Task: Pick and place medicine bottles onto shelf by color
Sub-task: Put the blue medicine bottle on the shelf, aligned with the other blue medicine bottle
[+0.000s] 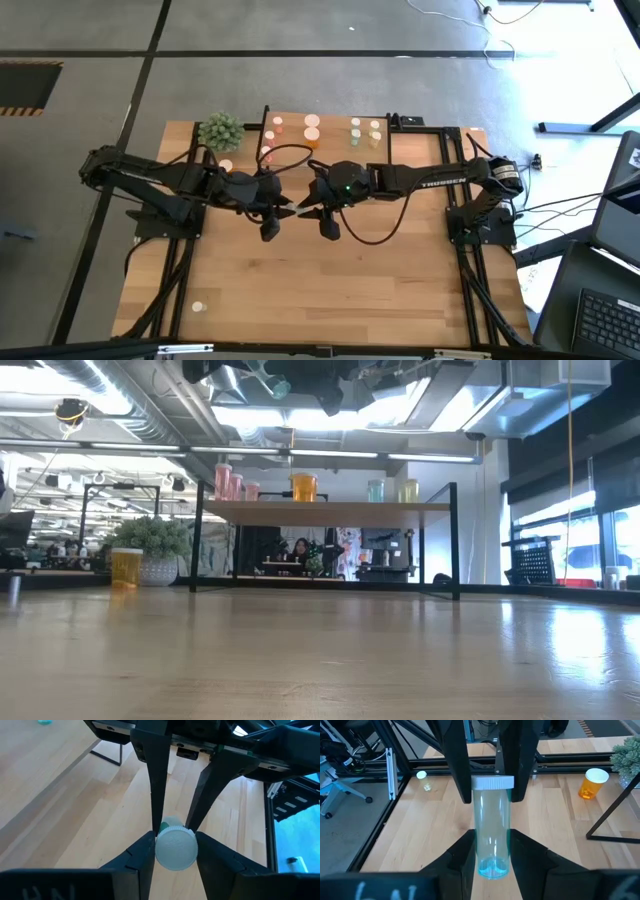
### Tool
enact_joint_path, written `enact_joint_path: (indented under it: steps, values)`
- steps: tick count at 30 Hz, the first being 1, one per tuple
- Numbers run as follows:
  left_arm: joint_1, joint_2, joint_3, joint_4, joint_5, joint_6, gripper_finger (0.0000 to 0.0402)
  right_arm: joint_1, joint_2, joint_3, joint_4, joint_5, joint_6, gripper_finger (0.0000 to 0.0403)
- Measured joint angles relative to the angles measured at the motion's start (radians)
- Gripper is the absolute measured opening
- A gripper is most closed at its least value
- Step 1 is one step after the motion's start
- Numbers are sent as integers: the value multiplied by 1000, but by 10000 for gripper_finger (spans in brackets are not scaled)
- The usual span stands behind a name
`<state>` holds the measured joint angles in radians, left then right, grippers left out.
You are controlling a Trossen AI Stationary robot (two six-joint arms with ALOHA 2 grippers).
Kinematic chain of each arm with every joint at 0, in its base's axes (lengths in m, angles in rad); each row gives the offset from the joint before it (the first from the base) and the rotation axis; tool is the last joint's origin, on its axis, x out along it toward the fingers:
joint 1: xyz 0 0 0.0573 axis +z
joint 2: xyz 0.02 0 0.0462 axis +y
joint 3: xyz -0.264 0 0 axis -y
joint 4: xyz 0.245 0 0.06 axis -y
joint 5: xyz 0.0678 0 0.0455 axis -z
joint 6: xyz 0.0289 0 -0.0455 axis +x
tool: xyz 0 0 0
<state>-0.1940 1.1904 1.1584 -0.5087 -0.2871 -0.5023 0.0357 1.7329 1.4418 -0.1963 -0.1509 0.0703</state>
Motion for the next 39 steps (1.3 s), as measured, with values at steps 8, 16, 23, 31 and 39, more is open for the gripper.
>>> enact_joint_path:
  steps: [8, 16, 23, 31, 39]
  values:
    - [-1, 0, 0, 1, -11, 42, 129, 0, 0, 0, 3, 1, 0, 115]
    - [0, 1, -1, 1, -10, 64, 147, -1, 0, 0, 12, 0, 0, 115]
    - [-1, 1, -1, 1, -23, 93, 159, -1, 0, 0, 8, 1, 0, 115]
    - [-1, -15, -1, 3, -36, 149, 160, -1, 0, 0, 0, 3, 0, 115]
    - [0, -57, -1, -15, -41, 166, 160, -4, -1, 0, -14, -1, 0, 115]
